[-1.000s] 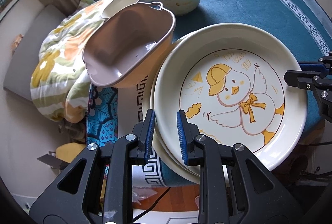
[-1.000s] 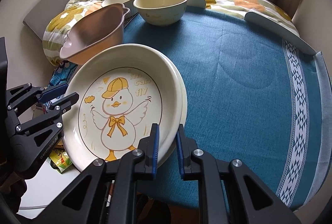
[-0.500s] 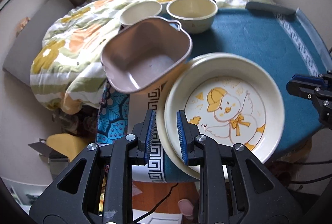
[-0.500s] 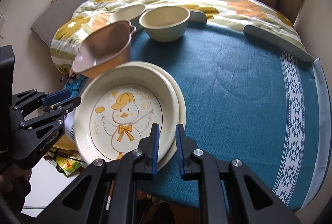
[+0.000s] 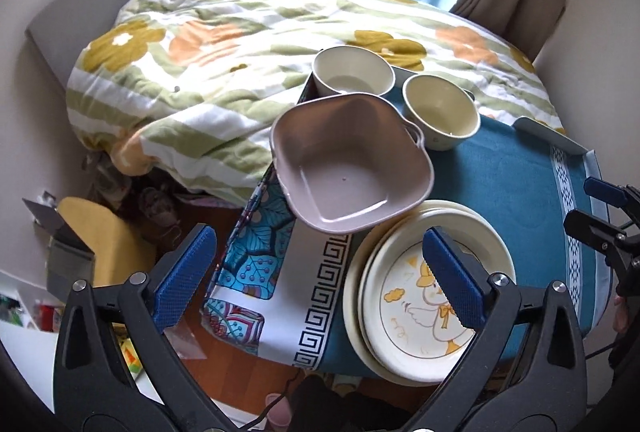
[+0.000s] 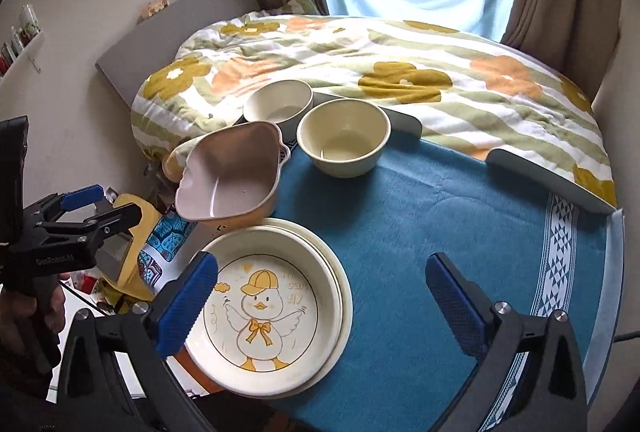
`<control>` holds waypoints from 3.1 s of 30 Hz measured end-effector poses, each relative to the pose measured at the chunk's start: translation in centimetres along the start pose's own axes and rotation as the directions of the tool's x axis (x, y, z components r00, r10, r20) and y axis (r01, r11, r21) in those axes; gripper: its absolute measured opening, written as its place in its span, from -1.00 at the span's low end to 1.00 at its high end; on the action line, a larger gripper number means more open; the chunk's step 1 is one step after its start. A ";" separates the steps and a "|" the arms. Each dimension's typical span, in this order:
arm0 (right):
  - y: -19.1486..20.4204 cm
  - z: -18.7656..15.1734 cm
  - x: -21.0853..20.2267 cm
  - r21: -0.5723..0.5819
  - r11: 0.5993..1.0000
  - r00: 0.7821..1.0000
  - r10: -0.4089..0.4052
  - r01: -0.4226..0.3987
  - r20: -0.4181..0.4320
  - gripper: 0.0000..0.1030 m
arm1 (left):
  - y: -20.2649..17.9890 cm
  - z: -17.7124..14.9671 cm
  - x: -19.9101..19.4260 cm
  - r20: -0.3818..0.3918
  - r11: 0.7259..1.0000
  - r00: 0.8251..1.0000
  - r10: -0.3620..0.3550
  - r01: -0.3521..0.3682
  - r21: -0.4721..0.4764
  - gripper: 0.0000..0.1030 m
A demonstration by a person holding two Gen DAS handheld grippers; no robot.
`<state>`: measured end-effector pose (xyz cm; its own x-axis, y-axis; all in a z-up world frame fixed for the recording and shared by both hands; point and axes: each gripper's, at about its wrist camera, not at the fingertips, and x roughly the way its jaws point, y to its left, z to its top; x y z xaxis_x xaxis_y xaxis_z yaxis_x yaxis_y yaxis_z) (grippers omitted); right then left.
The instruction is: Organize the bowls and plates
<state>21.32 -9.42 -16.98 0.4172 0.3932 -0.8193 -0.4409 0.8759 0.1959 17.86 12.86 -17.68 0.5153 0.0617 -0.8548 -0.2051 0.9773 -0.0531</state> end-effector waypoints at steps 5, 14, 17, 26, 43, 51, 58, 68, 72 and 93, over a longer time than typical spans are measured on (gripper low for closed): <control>1.0 3.6 5.7 -0.034 0.999 0.995 0.039 -0.042 -0.095 0.99 | 2.5 1.5 3.8 -0.053 0.992 0.996 -0.073 0.067 -0.112 0.98; 2.4 6.1 15.8 0.013 0.987 0.952 0.155 -0.157 -0.265 0.36 | 3.6 3.3 11.6 -0.185 0.976 0.970 -0.158 0.125 -0.176 0.39; 2.8 6.0 17.4 0.010 0.986 0.943 0.162 -0.166 -0.292 -0.05 | 3.5 3.5 13.3 -0.217 0.977 0.962 -0.169 0.134 -0.166 0.06; 3.3 5.9 18.8 0.002 0.988 0.942 0.148 -0.154 -0.300 -0.82 | 3.6 3.8 15.4 -0.243 0.983 0.957 -0.160 0.131 -0.131 -0.60; 3.2 4.1 8.6 0.025 0.978 0.969 0.211 -0.209 -0.126 -0.82 | 0.1 3.7 3.9 -0.077 0.997 0.994 -0.072 0.072 -0.009 -0.60; -2.5 -0.9 -0.2 0.092 0.983 0.986 0.162 -0.159 -0.029 -0.82 | -8.8 0.7 -1.7 -0.027 0.989 0.992 -0.121 0.123 0.078 -0.60; -9.0 -7.0 -6.8 0.180 0.981 0.997 0.071 -0.074 0.020 -0.82 | -18.5 -3.5 -4.0 -0.043 0.963 0.977 -0.210 0.214 0.162 -0.60; -18.2 -15.4 -10.6 0.361 0.931 0.998 -0.057 0.061 -0.023 -0.82 | -30.5 -9.0 -0.4 -0.192 0.896 0.925 -0.329 0.369 0.245 -0.60; -20.7 -17.9 -9.4 0.420 0.903 0.995 -0.074 0.092 -0.061 -0.82 | -33.8 -10.7 2.5 -0.251 0.879 0.910 -0.329 0.392 0.272 -0.60; -25.2 -21.9 -5.5 0.513 0.855 0.996 -0.046 0.081 -0.080 -0.82 | -37.4 -12.5 9.1 -0.318 0.870 0.919 -0.234 0.343 0.353 -0.59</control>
<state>12.72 -39.76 -29.21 0.3716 0.3289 -0.8682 0.0647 0.9237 0.3776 19.78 -25.69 -29.93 0.2573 -0.2361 -0.9370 0.2925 0.9432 -0.1573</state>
